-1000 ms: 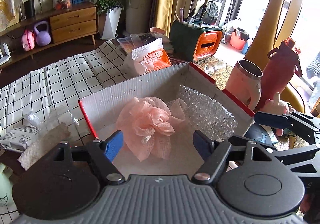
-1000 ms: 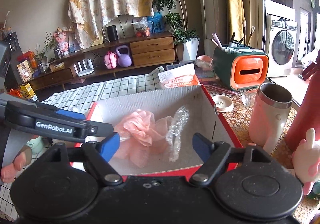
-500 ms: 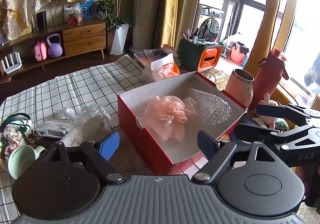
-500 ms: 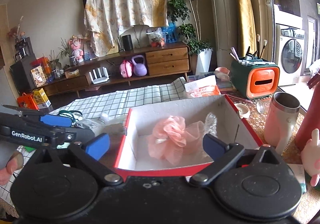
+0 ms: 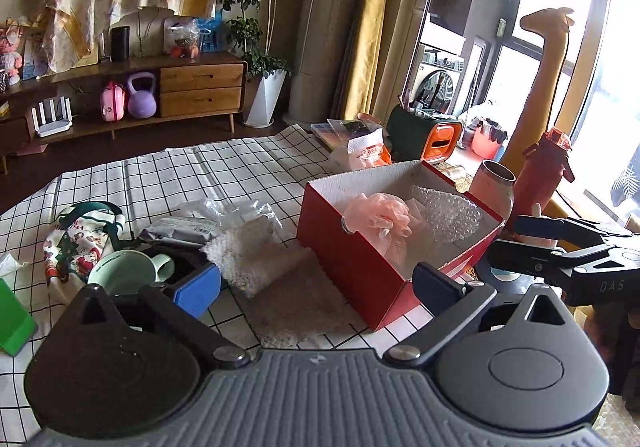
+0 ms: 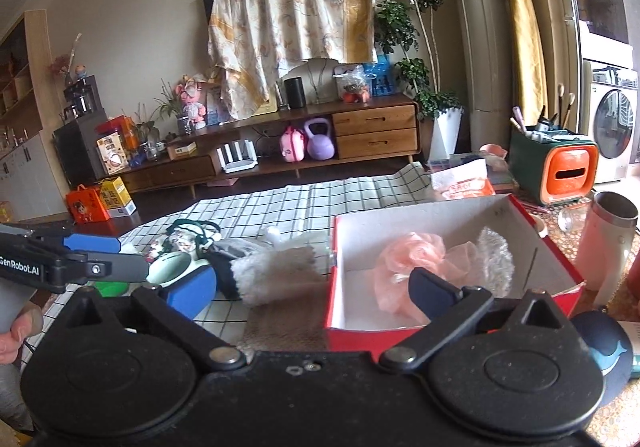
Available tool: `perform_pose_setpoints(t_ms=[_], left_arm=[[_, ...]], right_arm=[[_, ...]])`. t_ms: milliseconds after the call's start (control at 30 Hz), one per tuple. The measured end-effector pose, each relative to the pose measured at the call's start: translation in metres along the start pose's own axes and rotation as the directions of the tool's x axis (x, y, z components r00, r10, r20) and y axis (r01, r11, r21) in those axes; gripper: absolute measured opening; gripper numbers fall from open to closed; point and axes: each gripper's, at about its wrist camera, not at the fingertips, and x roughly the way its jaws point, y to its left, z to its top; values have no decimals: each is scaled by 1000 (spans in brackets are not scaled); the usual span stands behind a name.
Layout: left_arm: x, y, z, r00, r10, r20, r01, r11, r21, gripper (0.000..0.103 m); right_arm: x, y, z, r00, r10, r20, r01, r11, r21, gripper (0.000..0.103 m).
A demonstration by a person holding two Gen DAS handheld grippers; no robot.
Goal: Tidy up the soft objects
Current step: 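Move both tools back toward the white towel and yellow sponge, then grasp the yellow sponge with the left tool while the right tool grasps the white towel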
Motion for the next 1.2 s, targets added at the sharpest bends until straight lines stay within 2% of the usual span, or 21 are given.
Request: perform_pose_setpoints(t_ms=[267,500,600,767,867,1200], left_arm=[[-22,34,-31,1000,24,17,-23,998,-66,103],[-30,51,-66,992,107,62,-98,986,-137,103],[-27,53,-79,991,118,67,-107,984,-140,103],[-14,54,-98,988,148,32,-144,984,-101,103],[-8,54,-108,987,154,42,-151,986,-73,103],[21,77,-126,981,193,-23,-195,973,-125,103]], right_arm=[[14,23,-8,999,30,-25,-30,999,16,103],[36,44,-16,996,51,-68,-51,999,4,103],[47,54,-17,994,59,-89,-61,998,-20,103],[72,69,-21,991,54,-124,-62,996,-61,102],[89,74,-22,988,50,-149,-61,996,-72,101],[153,87,-27,973,11,-231,-43,990,-134,96]])
